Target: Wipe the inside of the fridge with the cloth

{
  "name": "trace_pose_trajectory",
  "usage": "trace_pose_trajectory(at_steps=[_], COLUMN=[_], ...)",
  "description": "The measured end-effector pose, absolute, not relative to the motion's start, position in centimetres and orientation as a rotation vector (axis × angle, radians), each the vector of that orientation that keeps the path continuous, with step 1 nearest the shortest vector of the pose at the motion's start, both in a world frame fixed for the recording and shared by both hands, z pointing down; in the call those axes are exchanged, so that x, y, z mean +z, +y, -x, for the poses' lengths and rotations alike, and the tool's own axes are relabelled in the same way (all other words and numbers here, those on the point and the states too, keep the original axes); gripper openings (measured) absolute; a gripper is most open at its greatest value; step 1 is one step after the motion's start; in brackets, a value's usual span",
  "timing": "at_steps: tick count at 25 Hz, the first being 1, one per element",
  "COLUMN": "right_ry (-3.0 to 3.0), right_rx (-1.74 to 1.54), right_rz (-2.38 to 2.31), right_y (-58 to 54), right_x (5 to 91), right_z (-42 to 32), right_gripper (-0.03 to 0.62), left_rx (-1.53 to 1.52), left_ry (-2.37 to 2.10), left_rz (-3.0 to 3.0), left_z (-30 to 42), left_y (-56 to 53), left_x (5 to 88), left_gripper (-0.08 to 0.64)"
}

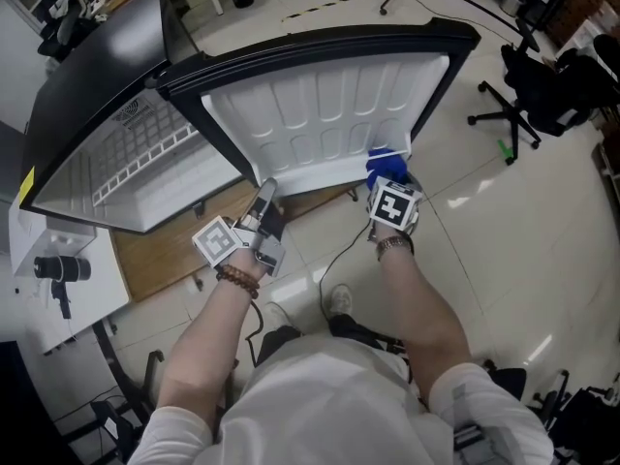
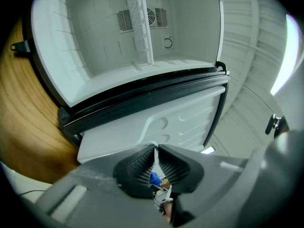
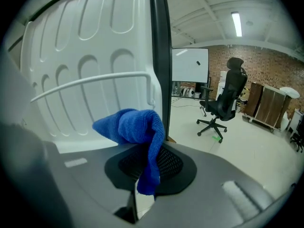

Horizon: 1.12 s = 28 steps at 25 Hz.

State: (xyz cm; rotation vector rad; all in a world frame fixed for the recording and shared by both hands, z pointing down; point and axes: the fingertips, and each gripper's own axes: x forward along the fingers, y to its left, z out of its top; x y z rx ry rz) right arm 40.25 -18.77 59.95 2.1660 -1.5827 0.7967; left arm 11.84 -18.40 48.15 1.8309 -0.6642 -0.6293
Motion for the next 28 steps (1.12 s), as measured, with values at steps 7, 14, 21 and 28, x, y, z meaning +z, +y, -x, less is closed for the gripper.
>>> trace_pose_trajectory(at_steps=[7,14,21,28], right_ry=[-1.593,-1.619,-1.634,-1.806], right_rx=[0.813,0.785,0.74,0.7], right_rz=[-2.182,-2.204,-2.175,-2.028], right_y=[-18.0,-16.2,-12.7,-10.0], right_x=[59.3,58.0,56.7,54.3], right_z=[-39.9,-40.3,-41.2,-39.0], right_gripper=[0.038,0.038,0.038,0.038], left_rx=[-0.617,-0.597,-0.588,-0.569], left_ry=[-0.641,-0.621,-0.598,-0.595], left_rz=[-1.823,-1.828,-1.814,-1.828], left_z=[-11.7,-11.8,-11.9,-12.2], left_y=[-18.2,-17.4,-16.1,-15.9], left_x=[48.1,48.5,49.9,51.9], left_gripper=[0.028,0.028,0.026,0.026])
